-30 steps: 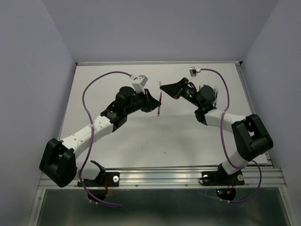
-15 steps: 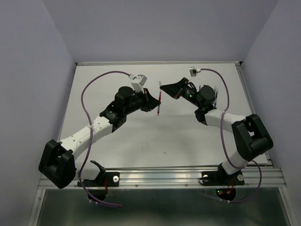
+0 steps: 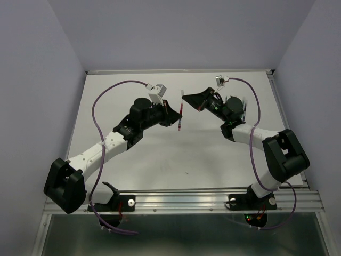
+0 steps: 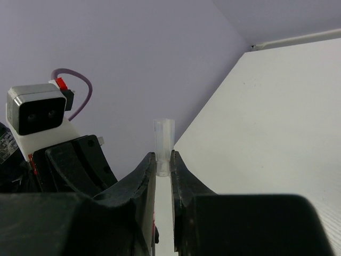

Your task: Insert the pens into the pen caps

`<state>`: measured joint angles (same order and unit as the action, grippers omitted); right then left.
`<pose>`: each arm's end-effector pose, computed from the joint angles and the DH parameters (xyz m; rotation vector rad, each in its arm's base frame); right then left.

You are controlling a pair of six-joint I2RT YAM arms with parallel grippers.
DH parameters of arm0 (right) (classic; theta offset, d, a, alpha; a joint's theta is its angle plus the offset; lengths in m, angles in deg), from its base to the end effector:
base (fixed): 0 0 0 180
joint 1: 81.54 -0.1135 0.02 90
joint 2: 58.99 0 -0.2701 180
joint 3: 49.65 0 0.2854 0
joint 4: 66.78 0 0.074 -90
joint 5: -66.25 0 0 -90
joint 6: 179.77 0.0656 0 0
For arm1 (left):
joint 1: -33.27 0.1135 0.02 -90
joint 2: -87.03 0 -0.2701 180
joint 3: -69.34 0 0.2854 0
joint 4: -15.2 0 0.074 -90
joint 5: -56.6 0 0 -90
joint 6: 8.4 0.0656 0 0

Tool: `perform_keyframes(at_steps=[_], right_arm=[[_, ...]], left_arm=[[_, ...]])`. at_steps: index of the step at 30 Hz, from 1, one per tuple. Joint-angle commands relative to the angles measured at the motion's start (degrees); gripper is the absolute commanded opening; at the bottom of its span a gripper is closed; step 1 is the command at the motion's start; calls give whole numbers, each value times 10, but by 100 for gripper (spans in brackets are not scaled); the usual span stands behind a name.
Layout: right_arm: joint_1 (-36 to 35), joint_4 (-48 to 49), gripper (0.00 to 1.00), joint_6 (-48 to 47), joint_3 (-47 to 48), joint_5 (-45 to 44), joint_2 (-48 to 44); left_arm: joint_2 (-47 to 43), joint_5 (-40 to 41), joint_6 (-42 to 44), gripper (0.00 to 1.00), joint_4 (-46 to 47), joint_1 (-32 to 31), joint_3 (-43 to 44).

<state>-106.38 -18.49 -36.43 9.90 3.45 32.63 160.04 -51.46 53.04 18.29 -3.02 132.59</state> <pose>0.3473 0.1938 0.2689 -0.0929 1.4704 1.4413 0.2764 -0.2282 0.3076 0.3734 1.7699 -1.0949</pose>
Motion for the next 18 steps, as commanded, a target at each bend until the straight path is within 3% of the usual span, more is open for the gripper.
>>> perform_keyframes(at_steps=[1, 18], right_arm=[[-4, 8, 17, -10, 18, -36, -8], [-4, 31, 17, 19, 24, -12, -4]], left_arm=[[-16, -5, 9, 0, 28, -3, 1], [-8, -8, 10, 0, 23, -2, 3]])
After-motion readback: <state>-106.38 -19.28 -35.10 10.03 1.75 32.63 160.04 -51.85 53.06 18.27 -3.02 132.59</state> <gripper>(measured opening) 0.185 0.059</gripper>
